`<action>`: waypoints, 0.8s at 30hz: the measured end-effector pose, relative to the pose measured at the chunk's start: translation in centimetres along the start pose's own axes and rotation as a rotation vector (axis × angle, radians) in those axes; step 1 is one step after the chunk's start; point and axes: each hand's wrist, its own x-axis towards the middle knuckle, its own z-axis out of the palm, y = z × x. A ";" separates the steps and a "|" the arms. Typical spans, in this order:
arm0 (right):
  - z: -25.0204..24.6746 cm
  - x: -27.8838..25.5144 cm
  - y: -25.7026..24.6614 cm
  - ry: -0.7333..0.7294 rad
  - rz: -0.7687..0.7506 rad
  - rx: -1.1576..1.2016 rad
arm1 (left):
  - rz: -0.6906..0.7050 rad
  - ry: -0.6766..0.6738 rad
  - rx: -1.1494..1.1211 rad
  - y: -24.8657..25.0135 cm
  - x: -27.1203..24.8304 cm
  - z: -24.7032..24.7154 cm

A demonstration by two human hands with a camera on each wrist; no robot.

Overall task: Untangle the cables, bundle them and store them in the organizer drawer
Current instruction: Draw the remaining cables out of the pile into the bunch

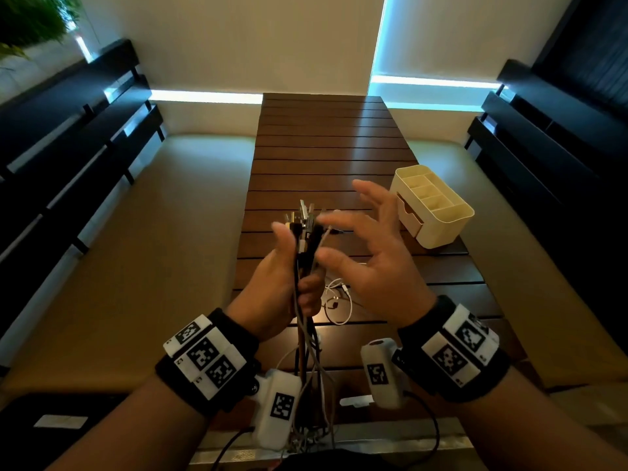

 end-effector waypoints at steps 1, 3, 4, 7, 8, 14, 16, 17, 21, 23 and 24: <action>0.4 -0.3 0.0 -0.037 -0.013 -0.075 | -0.012 0.012 -0.033 0.0 0.0 0.1; 1.0 -0.7 0.1 -0.091 -0.028 -0.165 | -0.026 0.044 -0.100 -0.1 0.1 0.2; 1.1 -0.8 0.2 -0.096 -0.036 -0.180 | -0.022 0.057 -0.130 -0.1 0.1 0.2; 1.0 -0.6 0.2 -0.089 -0.077 -0.217 | -0.012 0.092 -0.165 -0.3 0.1 0.2; 0.9 -0.5 0.2 -0.096 -0.081 -0.228 | -0.013 0.099 -0.156 -0.3 0.0 0.3; 1.2 -0.3 0.6 -0.090 -0.067 -0.189 | -0.018 0.115 -0.024 -0.1 0.0 0.7; 1.2 -0.1 0.7 -0.079 -0.077 -0.144 | -0.029 0.117 0.022 0.0 -0.2 0.5; 1.0 -0.1 0.6 -0.077 -0.069 -0.102 | -0.027 0.129 0.053 -0.1 -0.3 0.3; -0.6 0.3 1.2 0.074 0.064 0.132 | 0.048 0.232 0.179 -0.4 -0.8 -0.3; -1.5 0.5 3.3 0.167 0.172 0.161 | 0.069 0.318 0.217 -0.5 -1.0 -0.6; -1.7 0.5 4.6 0.177 0.262 0.173 | 0.075 0.361 0.227 -0.4 -1.0 -0.8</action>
